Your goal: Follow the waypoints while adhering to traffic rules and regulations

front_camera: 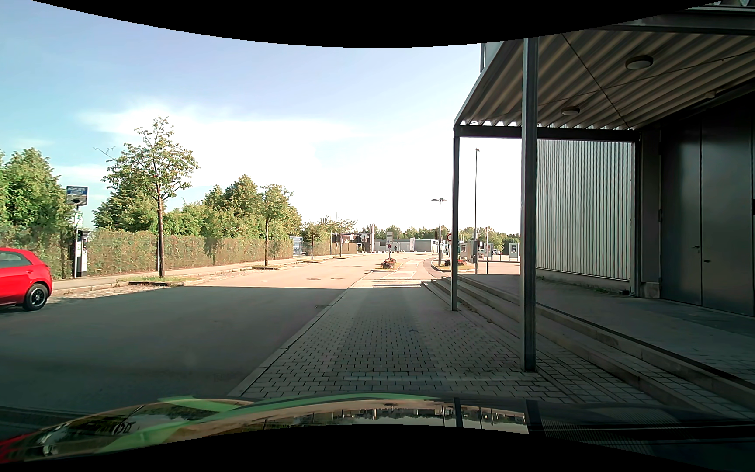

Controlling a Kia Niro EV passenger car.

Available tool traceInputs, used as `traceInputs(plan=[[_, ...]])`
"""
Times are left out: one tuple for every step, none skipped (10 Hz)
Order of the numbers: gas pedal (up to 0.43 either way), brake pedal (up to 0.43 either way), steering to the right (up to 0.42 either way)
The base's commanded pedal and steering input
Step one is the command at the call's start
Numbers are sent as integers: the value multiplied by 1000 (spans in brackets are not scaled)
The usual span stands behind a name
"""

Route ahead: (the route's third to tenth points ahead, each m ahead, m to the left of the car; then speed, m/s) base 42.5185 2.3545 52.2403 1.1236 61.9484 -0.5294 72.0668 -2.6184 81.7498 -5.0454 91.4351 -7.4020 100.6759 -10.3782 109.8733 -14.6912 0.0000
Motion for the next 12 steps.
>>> traceInputs(plan=[[0, 299, -68], [0, 305, -67], [0, 299, -68], [0, 299, -68], [0, 305, -67], [0, 299, -67], [0, 299, -68], [0, 299, -68], [0, 305, -68], [0, 299, -68], [0, 305, -68], [0, 299, -67]])
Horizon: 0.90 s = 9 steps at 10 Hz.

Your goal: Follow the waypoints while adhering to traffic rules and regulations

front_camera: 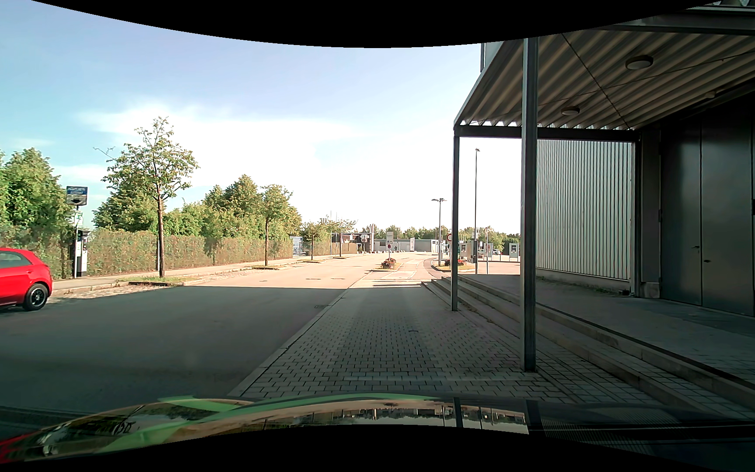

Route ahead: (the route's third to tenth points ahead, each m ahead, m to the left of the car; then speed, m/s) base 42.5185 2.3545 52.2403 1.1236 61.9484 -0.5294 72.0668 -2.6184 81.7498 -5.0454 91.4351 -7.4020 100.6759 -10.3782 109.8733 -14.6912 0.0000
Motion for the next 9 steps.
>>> traceInputs(plan=[[0, 299, -68], [0, 299, -67], [0, 299, -67], [0, 299, -67], [0, 299, -67], [0, 299, -68], [0, 299, -68], [0, 299, -68], [0, 305, -67]])
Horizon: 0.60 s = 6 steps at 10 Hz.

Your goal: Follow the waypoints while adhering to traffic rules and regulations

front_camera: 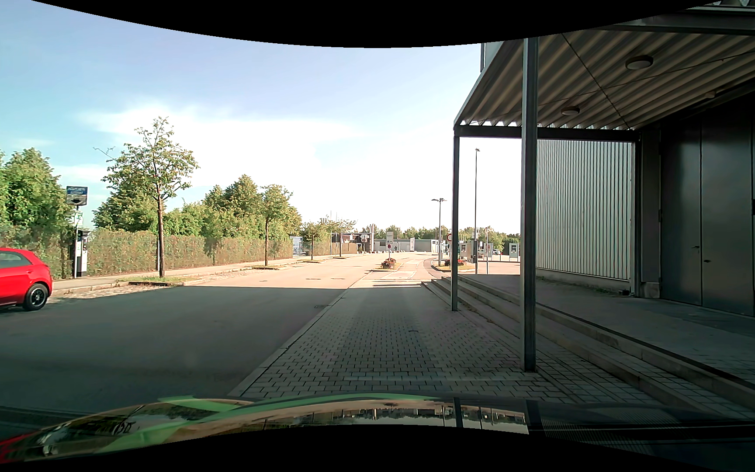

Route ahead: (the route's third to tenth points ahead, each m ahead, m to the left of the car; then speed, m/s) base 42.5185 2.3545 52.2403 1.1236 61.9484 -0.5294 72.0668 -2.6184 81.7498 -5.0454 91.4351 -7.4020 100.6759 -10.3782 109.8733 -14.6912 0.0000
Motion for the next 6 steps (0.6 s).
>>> traceInputs(plan=[[0, 305, -68], [0, 299, -67], [0, 305, -67], [0, 305, -68], [0, 305, -68], [0, 305, -68]])
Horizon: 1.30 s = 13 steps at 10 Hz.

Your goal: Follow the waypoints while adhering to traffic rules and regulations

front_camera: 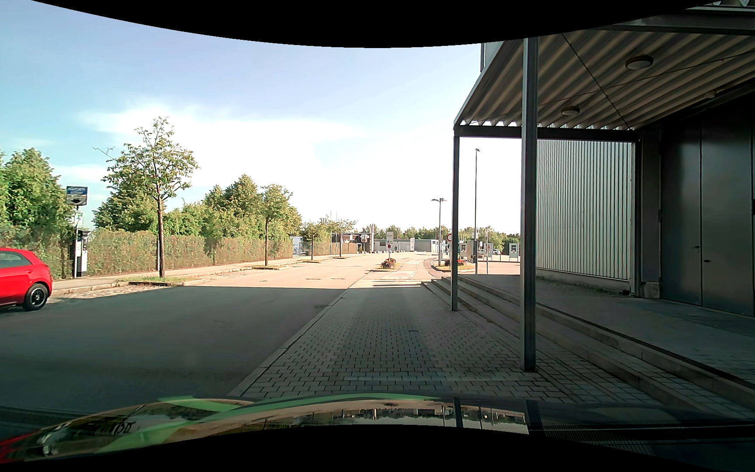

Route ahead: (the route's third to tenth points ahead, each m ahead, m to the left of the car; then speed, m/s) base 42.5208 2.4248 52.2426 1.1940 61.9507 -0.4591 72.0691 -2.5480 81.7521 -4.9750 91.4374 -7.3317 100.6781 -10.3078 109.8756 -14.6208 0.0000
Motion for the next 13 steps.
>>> traceInputs(plan=[[0, 305, -68], [0, 305, -67], [0, 305, -68], [0, 305, -68], [0, 305, -68], [0, 305, -68], [0, 305, -68], [0, 305, -68], [0, 305, -68], [0, 305, -68], [0, 305, -68], [0, 305, -68], [0, 305, -67]])
